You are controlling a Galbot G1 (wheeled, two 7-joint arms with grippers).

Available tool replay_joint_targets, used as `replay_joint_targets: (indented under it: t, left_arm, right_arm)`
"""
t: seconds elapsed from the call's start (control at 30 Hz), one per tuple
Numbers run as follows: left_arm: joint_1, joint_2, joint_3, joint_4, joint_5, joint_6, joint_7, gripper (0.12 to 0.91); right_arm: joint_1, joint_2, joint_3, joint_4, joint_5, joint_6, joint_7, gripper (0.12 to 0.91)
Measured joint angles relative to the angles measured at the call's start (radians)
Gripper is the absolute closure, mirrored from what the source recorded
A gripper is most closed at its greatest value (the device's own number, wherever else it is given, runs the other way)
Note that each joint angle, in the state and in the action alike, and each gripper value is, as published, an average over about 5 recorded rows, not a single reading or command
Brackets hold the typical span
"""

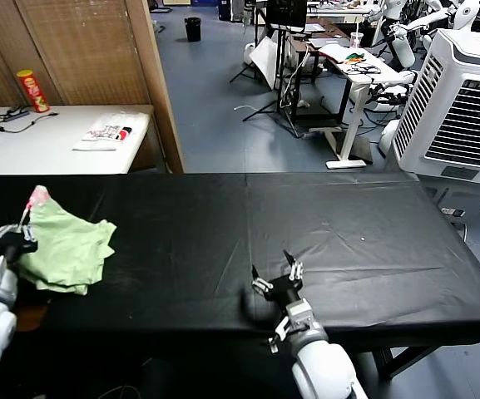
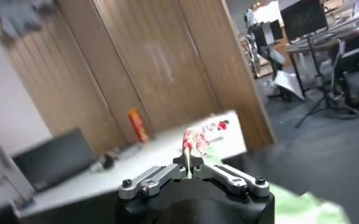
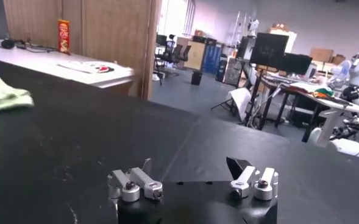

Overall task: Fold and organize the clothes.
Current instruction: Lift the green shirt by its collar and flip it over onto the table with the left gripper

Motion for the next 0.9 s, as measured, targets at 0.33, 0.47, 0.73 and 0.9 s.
replay_joint_targets:
  t: [0.33,0.47,0.73,0.9]
  left_arm:
    - [-0.051,-0.162,0.246,-0.137,0.053,0.062,-0.041,0.891]
    - [-0.094,-0.229,0.357,-0.135,0.053,0.069,-0.050,0.891]
    - [-0.142,-0.370,0.506,-0.116,0.098,0.071,-0.039,0.884]
    - [-0.143,-0.433,0.545,-0.121,0.120,0.063,0.005,0.726]
  right_arm:
    - [-0.030,-0.018,0.043,0.031,0.016,-0.002,-0.007,0.227]
    - [-0.048,-0.027,0.073,0.050,0.067,-0.007,-0.019,0.227]
    - [-0.068,-0.057,0.129,0.089,0.218,-0.063,-0.027,0.227]
    - [-0.052,-0.058,0.124,0.092,0.260,-0.083,-0.031,0.227]
